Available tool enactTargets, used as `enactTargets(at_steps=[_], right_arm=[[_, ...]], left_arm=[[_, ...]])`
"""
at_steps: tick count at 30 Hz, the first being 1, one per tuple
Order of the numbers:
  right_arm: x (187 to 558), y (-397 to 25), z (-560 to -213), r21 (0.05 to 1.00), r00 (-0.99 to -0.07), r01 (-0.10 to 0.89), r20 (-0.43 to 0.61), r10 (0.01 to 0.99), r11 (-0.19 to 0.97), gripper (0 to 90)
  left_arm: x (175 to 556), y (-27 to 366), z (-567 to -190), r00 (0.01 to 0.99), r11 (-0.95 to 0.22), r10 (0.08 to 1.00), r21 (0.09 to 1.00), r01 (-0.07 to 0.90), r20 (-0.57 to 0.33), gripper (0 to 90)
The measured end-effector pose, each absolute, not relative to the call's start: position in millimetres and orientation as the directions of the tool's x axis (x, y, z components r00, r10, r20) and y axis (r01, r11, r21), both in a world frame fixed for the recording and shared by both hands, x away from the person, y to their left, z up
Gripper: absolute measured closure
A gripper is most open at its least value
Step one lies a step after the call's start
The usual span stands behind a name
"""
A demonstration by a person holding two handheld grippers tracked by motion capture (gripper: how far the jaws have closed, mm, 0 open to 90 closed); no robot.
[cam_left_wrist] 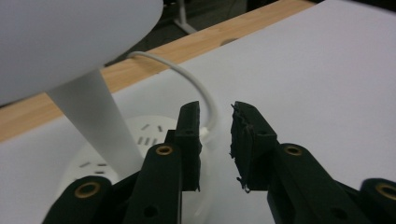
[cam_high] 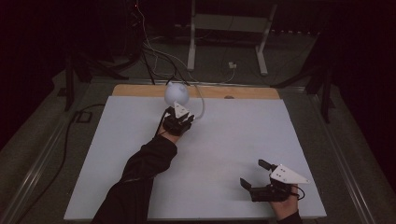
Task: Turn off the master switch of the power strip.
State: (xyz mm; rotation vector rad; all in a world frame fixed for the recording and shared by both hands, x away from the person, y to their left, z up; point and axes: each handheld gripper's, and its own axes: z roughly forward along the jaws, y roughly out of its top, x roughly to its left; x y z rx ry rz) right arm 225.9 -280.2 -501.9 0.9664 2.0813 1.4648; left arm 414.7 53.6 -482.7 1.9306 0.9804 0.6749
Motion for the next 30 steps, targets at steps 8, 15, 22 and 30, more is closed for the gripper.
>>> enactTargets(at_steps=[8, 15, 22, 30], right_arm=[[226.3, -280.8, -502.2, 0.931, -0.673, 0.303, 0.059, 0.738, 0.202, 0.0], [226.6, -280.8, -502.5, 0.931, -0.673, 0.304, 0.059, 0.737, 0.203, 0.0], [226.4, -281.2, -502.3, 0.931, -0.674, 0.303, 0.059, 0.736, 0.203, 0.0], [226.4, -280.6, -502.8, 0.929, -0.676, 0.307, 0.059, 0.734, 0.208, 0.0]], left_arm=[[419.4, 50.2, -490.3, 0.539, -0.366, 0.834, 0.849, 0.381, 0.118, 88.2], [421.8, 47.3, -496.4, 0.521, -0.381, 0.842, 0.841, 0.384, 0.143, 90.0], [422.9, 48.4, -503.7, 0.511, -0.4, 0.843, 0.829, 0.391, 0.166, 90.0], [424.0, 48.5, -510.6, 0.499, -0.406, 0.848, 0.823, 0.397, 0.177, 90.0]])
